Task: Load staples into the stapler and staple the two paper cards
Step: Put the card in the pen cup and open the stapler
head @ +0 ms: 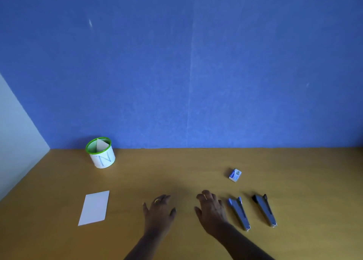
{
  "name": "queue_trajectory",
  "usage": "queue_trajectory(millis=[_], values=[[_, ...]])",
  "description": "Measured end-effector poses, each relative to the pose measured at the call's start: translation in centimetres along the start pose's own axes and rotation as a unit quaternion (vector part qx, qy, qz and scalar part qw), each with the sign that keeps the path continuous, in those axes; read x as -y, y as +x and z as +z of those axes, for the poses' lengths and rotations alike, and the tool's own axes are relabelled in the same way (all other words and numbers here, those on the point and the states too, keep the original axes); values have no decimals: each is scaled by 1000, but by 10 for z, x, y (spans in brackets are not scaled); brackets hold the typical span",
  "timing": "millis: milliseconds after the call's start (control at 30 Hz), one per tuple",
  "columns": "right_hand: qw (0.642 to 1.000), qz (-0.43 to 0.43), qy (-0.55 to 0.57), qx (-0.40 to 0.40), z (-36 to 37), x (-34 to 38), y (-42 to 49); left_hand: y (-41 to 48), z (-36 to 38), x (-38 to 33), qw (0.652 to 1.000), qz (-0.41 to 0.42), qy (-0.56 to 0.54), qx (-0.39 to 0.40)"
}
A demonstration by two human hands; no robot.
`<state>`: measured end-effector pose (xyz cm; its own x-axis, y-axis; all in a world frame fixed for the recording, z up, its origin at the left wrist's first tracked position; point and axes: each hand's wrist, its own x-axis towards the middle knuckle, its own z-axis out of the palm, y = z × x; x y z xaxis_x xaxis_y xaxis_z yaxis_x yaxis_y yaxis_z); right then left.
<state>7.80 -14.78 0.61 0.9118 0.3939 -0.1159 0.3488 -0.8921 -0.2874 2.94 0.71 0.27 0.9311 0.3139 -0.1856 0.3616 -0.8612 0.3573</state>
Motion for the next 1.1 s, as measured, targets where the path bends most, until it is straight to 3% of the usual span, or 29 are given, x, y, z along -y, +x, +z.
queue_trajectory(millis=[367,833,967,1100], values=[[991,125,15,-36,-22,-122,-18,-2,38,-96,997,71,23,30],[990,135,49,-9,-23,-168,-22,-11,60,-122,998,59,19,17],[988,138,75,-4,-28,-168,-19,-12,60,-129,998,65,-26,2],[967,184,177,-11,-39,-162,-13,-13,59,-136,986,52,-157,-4]])
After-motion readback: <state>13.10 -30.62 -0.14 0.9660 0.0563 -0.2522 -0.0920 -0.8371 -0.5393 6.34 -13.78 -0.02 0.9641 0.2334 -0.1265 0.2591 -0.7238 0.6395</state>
